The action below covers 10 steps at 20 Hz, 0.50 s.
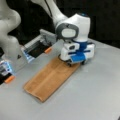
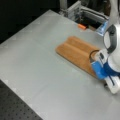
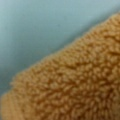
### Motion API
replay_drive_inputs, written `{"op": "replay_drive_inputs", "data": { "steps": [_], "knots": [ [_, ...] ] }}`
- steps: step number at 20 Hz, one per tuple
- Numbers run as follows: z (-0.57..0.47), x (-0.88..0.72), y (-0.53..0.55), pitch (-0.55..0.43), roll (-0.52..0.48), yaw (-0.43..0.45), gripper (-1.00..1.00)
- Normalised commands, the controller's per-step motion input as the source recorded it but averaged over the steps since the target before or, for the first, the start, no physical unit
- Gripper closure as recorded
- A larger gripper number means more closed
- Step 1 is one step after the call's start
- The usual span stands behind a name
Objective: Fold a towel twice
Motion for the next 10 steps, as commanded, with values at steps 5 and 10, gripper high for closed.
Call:
{"op": "replay_drive_inputs", "data": {
  "steps": [5, 10],
  "knots": [
    [-0.16, 0.09, 0.11, -0.095, -0.121, -0.054, 1.00],
    [-0.14, 0.09, 0.11, -0.059, -0.111, -0.073, 1.00]
  ]
}}
